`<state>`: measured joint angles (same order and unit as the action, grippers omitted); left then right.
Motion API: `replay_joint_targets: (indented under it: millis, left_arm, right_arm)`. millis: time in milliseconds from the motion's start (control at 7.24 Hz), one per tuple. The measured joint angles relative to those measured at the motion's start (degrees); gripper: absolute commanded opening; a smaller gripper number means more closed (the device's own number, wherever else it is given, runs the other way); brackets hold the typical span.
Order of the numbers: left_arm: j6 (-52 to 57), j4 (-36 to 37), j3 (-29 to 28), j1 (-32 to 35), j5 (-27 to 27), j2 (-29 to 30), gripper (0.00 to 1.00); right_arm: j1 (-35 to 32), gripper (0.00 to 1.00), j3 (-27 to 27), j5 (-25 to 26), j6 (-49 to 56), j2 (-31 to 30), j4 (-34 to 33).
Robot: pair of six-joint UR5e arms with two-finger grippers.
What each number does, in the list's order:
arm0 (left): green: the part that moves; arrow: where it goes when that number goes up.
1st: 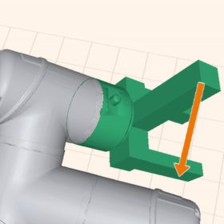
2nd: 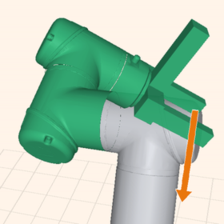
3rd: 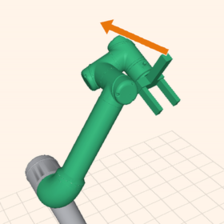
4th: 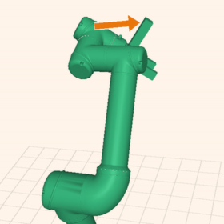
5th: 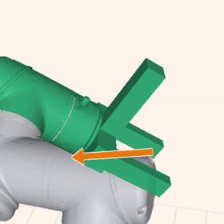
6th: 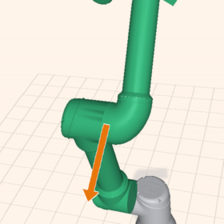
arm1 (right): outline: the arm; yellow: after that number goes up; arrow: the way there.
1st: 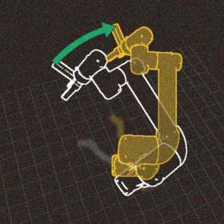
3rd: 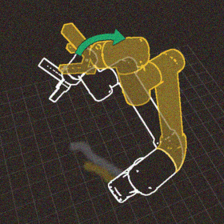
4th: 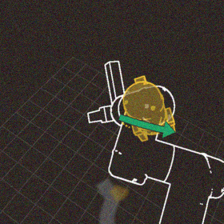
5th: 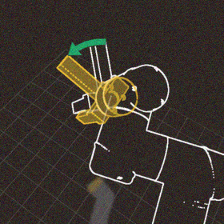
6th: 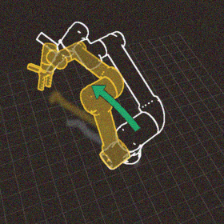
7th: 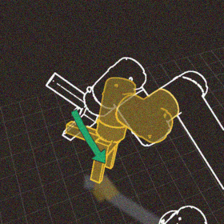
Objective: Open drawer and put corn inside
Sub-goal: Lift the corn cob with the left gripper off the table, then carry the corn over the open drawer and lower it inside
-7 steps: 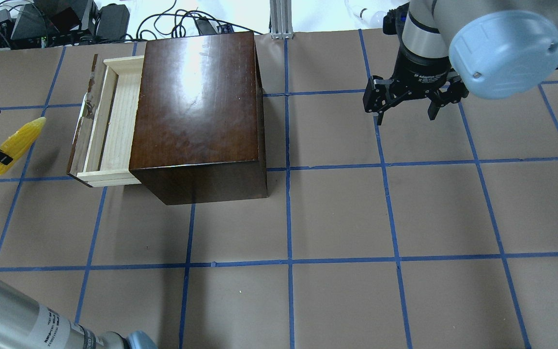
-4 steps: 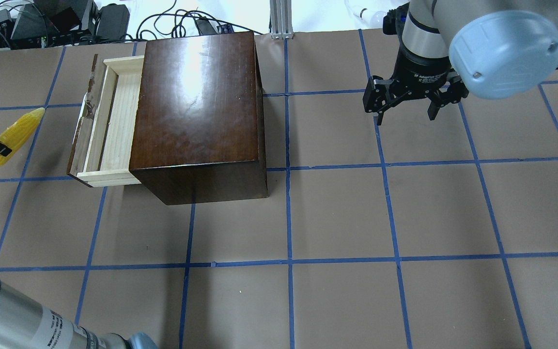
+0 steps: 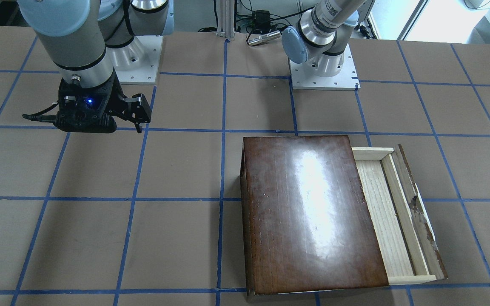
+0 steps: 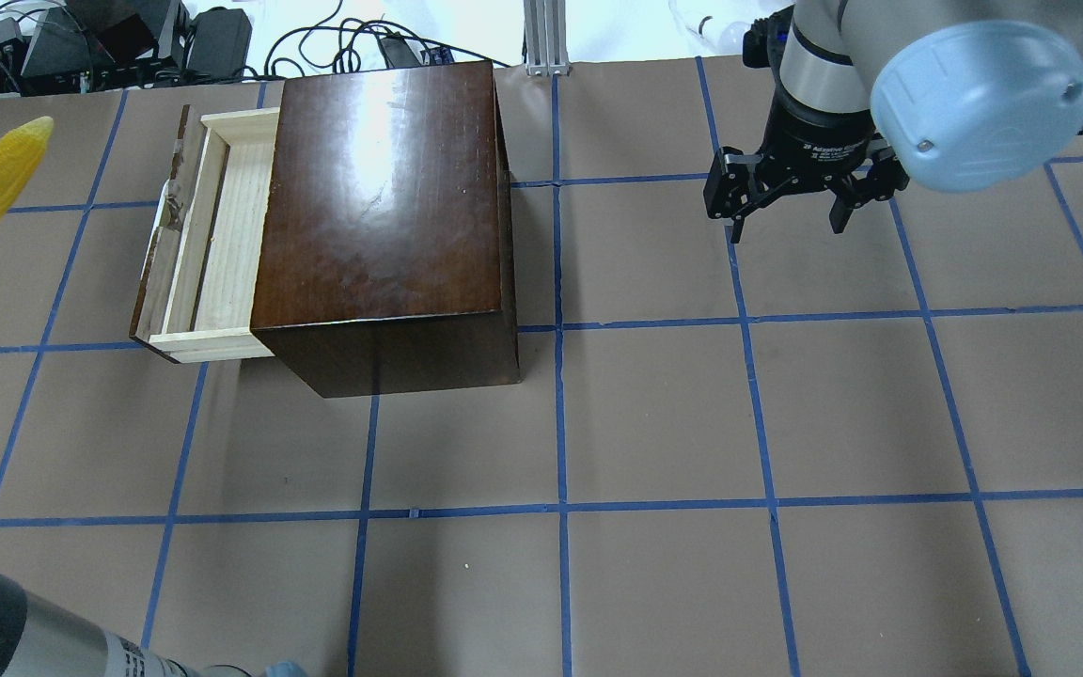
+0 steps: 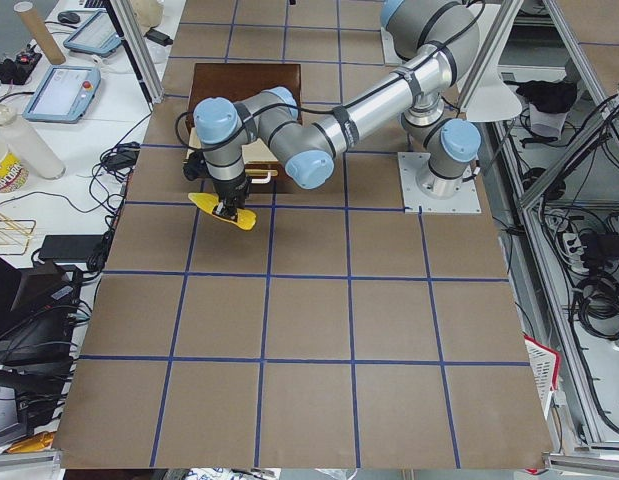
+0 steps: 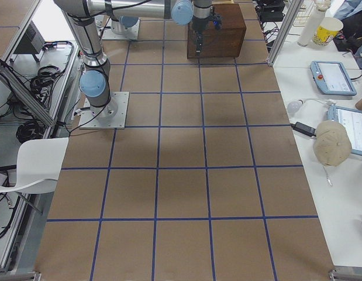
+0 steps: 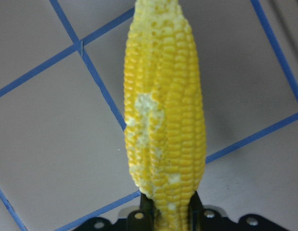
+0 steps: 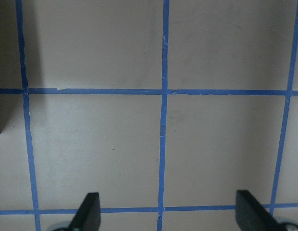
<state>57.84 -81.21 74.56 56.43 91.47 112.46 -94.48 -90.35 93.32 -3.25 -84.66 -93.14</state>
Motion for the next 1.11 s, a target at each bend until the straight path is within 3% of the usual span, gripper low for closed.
replay_joint_targets:
  millis: [414,1105]
  left_arm:
    - [-12.4,-7.6,-2.4,5.5,-2.2,-3.8,0.00]
    - [-32.8,-9.9,0.8,15.1,-5.3,-5.3,0.00]
  right_arm:
    - [0.0,1.00,0.0,-0.1,0.0,0.0,0.1]
    - [0.0,1.00,0.0,-0.1,0.0,0.0,0.0]
